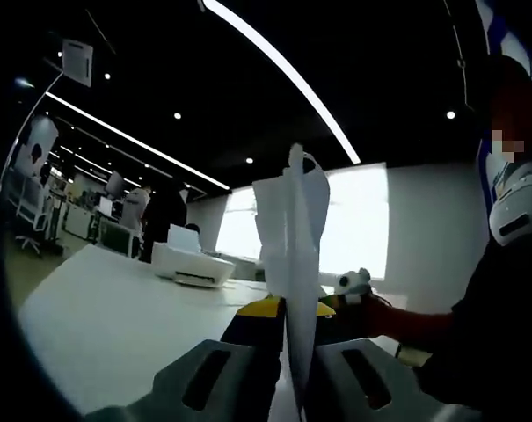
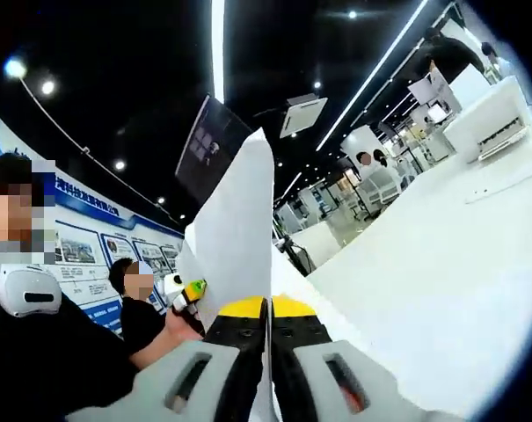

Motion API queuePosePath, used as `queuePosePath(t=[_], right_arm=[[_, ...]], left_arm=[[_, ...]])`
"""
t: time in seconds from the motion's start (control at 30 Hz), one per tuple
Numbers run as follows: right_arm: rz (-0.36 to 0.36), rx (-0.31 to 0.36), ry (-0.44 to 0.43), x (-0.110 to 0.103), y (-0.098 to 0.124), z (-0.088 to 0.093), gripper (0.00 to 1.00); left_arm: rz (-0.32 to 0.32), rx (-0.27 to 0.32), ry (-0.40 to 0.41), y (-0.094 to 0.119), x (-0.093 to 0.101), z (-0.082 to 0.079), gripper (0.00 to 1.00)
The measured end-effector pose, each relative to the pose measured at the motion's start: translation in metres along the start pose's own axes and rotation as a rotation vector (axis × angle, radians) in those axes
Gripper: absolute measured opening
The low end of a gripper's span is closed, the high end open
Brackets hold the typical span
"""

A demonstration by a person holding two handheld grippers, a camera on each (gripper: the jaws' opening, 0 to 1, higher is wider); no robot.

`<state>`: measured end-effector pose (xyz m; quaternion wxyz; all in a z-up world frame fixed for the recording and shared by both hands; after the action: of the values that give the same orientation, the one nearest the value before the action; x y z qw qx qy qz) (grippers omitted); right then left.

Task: Organize the stack of printing papers by aligning and flattening the scattered papers on the table

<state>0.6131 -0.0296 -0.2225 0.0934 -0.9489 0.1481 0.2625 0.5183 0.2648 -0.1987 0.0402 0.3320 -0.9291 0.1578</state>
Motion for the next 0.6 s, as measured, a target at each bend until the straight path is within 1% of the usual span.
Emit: queuePosePath(t=[0.3, 0.5, 0.6], right_arm=[[0.042, -0.006, 0.018, -0.003, -0.010, 0.017, 0.00], [0.068, -0.011, 0.030, -0.001, -0.011, 0.020, 0.00], [0.078, -0.013, 0.035, 0.004, -0.010, 0.019, 0.00]], left_arm=[[0.021, 0.002, 0.021, 0.000, 0.001, 0.006, 0.08], [0.040, 0.004, 0.031, 0.000, 0.002, 0.006, 0.11], [0.054, 0.003, 0.038, -0.001, 0.004, 0.007, 0.12]])
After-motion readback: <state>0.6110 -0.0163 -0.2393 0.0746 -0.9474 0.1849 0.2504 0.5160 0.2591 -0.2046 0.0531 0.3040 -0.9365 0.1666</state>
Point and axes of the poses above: the point that each gripper's makers call its tool centre point, and the gripper's own axes: y roughly backward along the fingers, x roughly to its right, z roughly out of its underside, the point moved 8 cm from there along y, roughly backward along the fingers, and after that the axes turned 1 degree about -x, right-handed, at the moved point
